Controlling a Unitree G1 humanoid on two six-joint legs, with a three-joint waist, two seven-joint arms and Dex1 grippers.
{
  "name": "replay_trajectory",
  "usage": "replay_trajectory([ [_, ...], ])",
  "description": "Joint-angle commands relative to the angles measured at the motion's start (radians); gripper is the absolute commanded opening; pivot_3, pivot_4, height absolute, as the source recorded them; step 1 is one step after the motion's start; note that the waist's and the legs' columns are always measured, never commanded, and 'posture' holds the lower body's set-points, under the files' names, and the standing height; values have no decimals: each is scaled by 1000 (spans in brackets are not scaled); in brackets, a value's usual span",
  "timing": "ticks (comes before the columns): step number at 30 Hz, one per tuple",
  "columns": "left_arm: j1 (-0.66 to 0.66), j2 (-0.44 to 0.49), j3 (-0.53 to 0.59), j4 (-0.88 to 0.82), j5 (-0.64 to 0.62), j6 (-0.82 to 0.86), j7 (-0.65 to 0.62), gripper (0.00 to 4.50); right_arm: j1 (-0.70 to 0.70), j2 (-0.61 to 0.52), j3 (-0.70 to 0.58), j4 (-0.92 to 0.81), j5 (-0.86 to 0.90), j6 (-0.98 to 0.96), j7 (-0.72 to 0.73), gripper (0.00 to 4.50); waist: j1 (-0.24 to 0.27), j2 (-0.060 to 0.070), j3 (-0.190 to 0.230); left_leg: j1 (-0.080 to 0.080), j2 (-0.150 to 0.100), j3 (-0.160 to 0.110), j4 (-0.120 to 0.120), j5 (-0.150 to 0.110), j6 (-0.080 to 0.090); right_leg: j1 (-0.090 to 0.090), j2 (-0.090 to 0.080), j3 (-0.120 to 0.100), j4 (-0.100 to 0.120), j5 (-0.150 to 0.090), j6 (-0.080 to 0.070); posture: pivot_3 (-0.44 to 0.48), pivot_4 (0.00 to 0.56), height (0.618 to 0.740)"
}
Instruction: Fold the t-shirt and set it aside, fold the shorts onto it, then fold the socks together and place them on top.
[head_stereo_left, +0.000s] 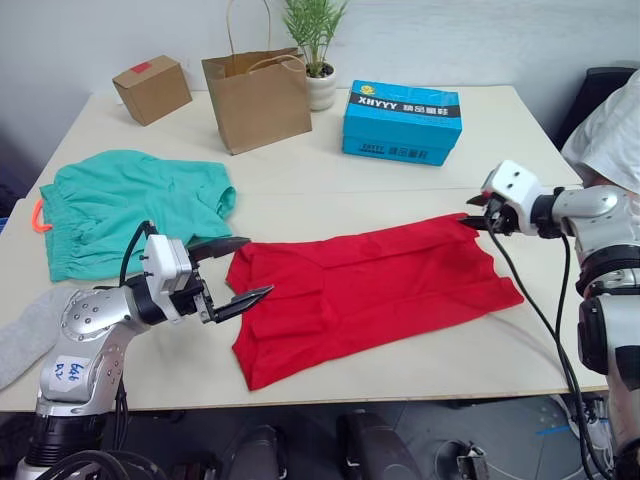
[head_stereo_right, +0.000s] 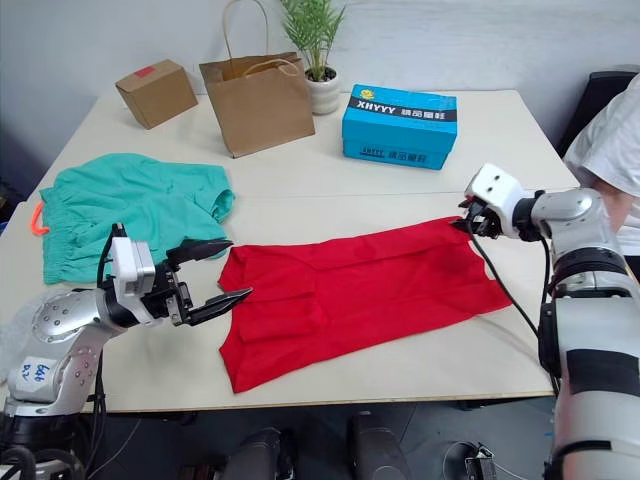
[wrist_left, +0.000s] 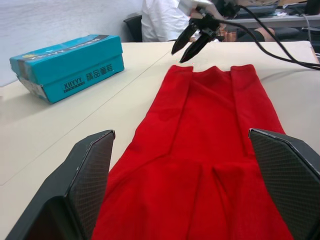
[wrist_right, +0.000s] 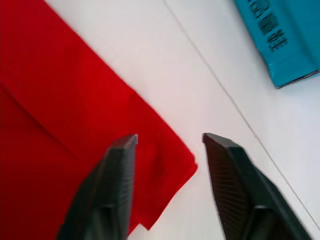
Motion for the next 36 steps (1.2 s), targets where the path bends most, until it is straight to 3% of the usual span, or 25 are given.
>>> replay_trajectory([
  [1, -62, 33, -7, 48, 9, 9, -28, 4500, 25, -75, -86, -94, 101, 103, 92, 3448, 4, 0, 0, 0, 0, 0, 0, 0, 0, 0, 0, 0, 0, 0, 0, 0, 150, 740],
  [4, -175, 45, -75, 184, 78, -22, -76, 4500, 169, -138, -155, -327, 225, 395, 225, 4482, 20, 0, 0, 0, 0, -1, 0, 0, 0, 1, 0, -1, -1, 0, 0, 0, 150, 740],
  [7, -289, 33, -162, 315, 150, -71, -142, 4500, 417, -176, -261, -741, 364, 774, 191, 4482, 34, 0, 0, 0, 0, -1, 0, 0, 0, 1, 0, -1, -1, 0, 0, 0, 150, 740],
  [11, -461, -6, -243, 539, 242, -172, -201, 4500, 749, -89, -500, -1242, 515, 1159, -32, 4482, 42, 0, 0, -3, 1, -2, 0, -1, -1, -2, 0, -2, -1, 0, 0, 0, 150, 740],
  [14, -575, -42, -283, 731, 311, -262, -220, 4500, 927, -23, -604, -1504, 592, 1375, -135, 4482, 43, 0, 0, -3, 1, -1, 0, -1, -1, -2, 2, -1, 0, 0, 0, 0, 150, 740],
  [16, -644, -62, -313, 860, 370, -309, -213, 4500, 966, 23, -674, -1606, 637, 1525, -211, 4482, 40, 0, 0, -3, 1, 0, 0, -2, 0, -3, 2, 0, 0, 0, 1, 0, 150, 740],
  [20, -770, -100, -386, 1064, 482, -261, -195, 4500, 978, 32, -731, -1673, 632, 1758, -335, 4482, 36, -1, 0, -3, 0, 0, 1, -2, 4, -3, 1, 1, 1, 1, 3, 0, 150, 740],
  [23, -844, -154, -373, 1160, 491, -270, -175, 4500, 979, 39, -750, -1693, 659, 1874, -369, 4482, 41, -1, 0, -3, -1, 0, 1, -2, 6, -3, 0, 1, 1, 2, 3, 0, 150, 740],
  [27, -922, -187, -373, 1276, 521, -266, -178, 4500, 1037, 16, -755, -1700, 724, 1903, -405, 4482, 49, -1, 0, -18, -1, 0, 2, 0, 5, -19, 1, 1, 3, 2, 3, 0, 150, 740],
  [32, -966, -199, -418, 1389, 597, -261, -207, 4500, 1113, 19, -765, -1673, 845, 1903, -480, 4482, 52, -1, 0, -20, -1, 2, 2, 2, 1, -21, 2, 2, 1, 1, 4, 0, 150, 740],
  [36, -988, -217, -407, 1454, 608, -219, -254, 4500, 1003, 78, -762, -1601, 912, 1903, -610, 4482, 47, -5, -1, -19, -1, 2, 4, 0, 5, -20, 2, 3, 2, 2, 5, 0, 150, 740],
])
